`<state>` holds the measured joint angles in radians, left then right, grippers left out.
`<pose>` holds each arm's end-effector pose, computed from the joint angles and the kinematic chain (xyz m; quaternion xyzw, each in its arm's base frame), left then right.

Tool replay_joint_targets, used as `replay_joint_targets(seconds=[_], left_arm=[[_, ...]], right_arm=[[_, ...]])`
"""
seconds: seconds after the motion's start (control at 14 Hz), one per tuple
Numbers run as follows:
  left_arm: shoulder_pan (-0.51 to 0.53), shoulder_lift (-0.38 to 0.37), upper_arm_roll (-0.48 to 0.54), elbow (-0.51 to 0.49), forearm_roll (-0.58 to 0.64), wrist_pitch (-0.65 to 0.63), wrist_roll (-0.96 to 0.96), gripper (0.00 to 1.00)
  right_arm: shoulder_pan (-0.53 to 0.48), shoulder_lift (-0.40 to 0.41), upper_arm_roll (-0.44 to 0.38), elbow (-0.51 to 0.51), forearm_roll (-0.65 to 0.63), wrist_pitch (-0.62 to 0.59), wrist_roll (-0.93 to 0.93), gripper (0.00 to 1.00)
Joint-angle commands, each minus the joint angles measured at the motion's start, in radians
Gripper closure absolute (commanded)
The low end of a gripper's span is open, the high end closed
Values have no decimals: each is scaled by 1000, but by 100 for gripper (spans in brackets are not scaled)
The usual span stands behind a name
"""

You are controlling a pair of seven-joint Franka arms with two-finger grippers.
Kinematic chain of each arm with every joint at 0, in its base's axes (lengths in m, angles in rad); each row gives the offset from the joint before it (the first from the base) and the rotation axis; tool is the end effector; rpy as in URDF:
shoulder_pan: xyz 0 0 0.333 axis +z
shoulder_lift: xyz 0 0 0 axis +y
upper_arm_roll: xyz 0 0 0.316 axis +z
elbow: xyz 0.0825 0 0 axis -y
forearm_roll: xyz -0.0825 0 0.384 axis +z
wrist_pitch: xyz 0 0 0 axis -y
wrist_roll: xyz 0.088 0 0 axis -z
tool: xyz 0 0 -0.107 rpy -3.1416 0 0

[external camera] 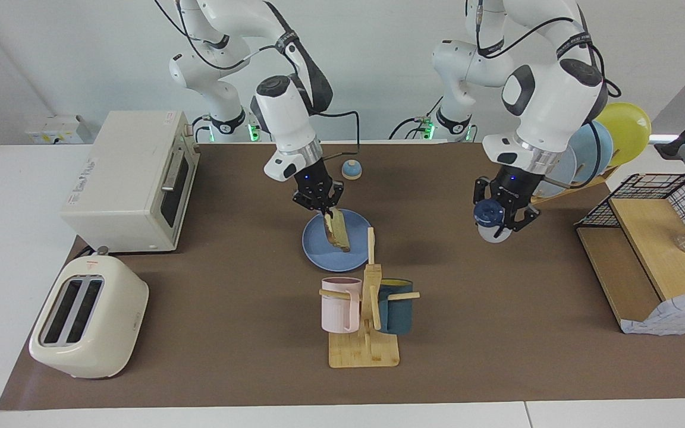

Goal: Put bread on plate and add seasoning
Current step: 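Lower the bread onto the blue plate while the left gripper lifts the shaker, then open the right gripper and release the bread on the plate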

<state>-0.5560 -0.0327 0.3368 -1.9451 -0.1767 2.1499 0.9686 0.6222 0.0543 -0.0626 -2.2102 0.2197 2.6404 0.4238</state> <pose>0.5580 -0.1298 0.5170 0.8417 -0.5203 0.1396 0.0357 0.4844 0.2971 0.3943 -0.9800 0.0178 -0.1318 0.1478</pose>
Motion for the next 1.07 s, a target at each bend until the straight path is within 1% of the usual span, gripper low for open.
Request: replay_joint_targets(seconds=[0.0, 0.07, 0.14, 0.29, 0.36, 0.43, 0.5, 0.64, 0.79, 1.0], left_arm=[[-4, -78, -5, -49, 5, -97, 137, 100], [-7, -87, -10, -55, 26, -125, 137, 100], [-24, -107, -15, -63, 61, -151, 140, 100], [-62, -145, -21, -103, 106, -160, 143, 100], [-80, -160, -33, -121, 123, -166, 142, 100], [-84, -173, -38, -144, 125, -169, 137, 100], [-84, -188, -50, -165, 125, -168, 133, 100], [-84, -222, -56, -230, 125, -138, 131, 100], [-85, -243, -73, -274, 125, -94, 145, 100], [-87, -256, -91, -294, 125, -87, 147, 100]], right_arm=[[-4, -33, -2, -40, 24, 21, -2, 100], [-4, -33, -2, -42, 24, 20, 7, 100], [-4, -33, -2, -42, 24, 18, 7, 90], [-4, -34, -2, -48, 24, 18, 4, 78], [-4, -34, -3, -46, 24, 18, -3, 55], [-7, -33, -3, -43, 24, 20, -5, 17], [-15, -31, -3, -40, 24, 18, -7, 0], [-25, -27, -5, -31, 24, 15, -7, 0], [-39, -14, -5, 6, 23, 10, -7, 0], [-55, -2, -5, 32, 21, 10, -7, 0]])
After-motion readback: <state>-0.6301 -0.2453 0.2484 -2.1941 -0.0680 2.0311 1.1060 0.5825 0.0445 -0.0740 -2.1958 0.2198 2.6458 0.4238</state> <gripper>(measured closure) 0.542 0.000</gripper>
